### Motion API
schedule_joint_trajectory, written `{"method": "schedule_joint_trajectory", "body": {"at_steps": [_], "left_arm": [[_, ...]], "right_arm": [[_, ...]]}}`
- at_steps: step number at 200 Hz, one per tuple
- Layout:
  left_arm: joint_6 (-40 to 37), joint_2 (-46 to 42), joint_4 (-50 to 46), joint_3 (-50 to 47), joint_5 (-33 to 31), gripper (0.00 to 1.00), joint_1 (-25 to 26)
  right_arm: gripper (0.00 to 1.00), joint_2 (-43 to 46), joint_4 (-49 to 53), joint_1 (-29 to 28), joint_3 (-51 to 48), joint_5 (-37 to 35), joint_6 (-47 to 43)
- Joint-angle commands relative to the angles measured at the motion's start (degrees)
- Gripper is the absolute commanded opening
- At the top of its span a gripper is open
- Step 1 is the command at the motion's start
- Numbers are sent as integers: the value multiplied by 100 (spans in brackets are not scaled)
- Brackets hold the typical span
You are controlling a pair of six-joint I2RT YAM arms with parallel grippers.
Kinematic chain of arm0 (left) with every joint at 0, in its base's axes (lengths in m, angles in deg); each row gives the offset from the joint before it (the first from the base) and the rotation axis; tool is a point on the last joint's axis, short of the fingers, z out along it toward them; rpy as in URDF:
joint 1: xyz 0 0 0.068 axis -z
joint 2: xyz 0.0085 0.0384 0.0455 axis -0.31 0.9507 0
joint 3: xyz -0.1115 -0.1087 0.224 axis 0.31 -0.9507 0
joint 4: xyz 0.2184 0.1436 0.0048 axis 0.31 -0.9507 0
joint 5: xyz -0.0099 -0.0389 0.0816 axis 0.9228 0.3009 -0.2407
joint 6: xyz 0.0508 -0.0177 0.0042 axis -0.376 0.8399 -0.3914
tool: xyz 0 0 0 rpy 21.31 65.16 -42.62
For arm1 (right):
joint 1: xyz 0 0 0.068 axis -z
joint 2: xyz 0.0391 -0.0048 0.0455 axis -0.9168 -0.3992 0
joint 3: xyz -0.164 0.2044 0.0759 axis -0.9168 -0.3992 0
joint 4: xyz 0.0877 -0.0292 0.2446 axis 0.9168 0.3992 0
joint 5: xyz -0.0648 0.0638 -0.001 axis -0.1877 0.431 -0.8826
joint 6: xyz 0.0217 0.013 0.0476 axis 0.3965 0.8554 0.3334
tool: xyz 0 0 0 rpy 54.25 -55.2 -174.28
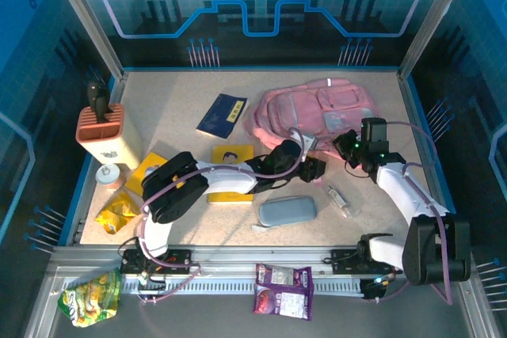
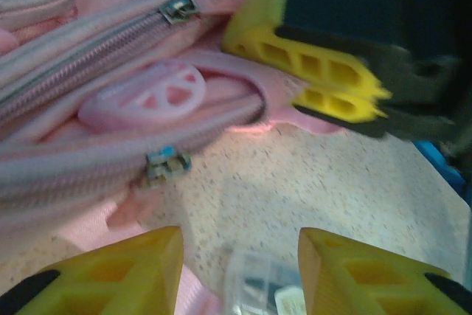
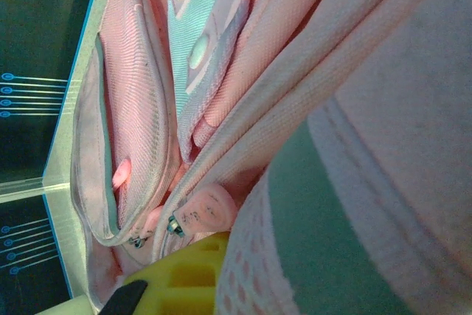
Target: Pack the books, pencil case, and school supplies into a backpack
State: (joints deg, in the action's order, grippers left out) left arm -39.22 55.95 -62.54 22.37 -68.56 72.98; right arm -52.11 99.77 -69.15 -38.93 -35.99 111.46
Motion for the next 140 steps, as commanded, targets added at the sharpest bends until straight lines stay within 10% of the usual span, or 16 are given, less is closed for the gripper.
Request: {"method": "schedule_joint_trajectory", "body": {"at_steps": [1, 64, 140], "left_arm": [[28, 269, -36, 315, -609, 48, -3], [-497, 523, -285, 981, -1187, 52, -33], [-569, 429, -230, 928, -1191, 8, -77]], "right_arm": [[0, 263, -222, -149, 209, 103, 59], [0, 211, -225, -212, 132, 92, 58], [0, 180, -206, -205, 143, 39, -35]]}}
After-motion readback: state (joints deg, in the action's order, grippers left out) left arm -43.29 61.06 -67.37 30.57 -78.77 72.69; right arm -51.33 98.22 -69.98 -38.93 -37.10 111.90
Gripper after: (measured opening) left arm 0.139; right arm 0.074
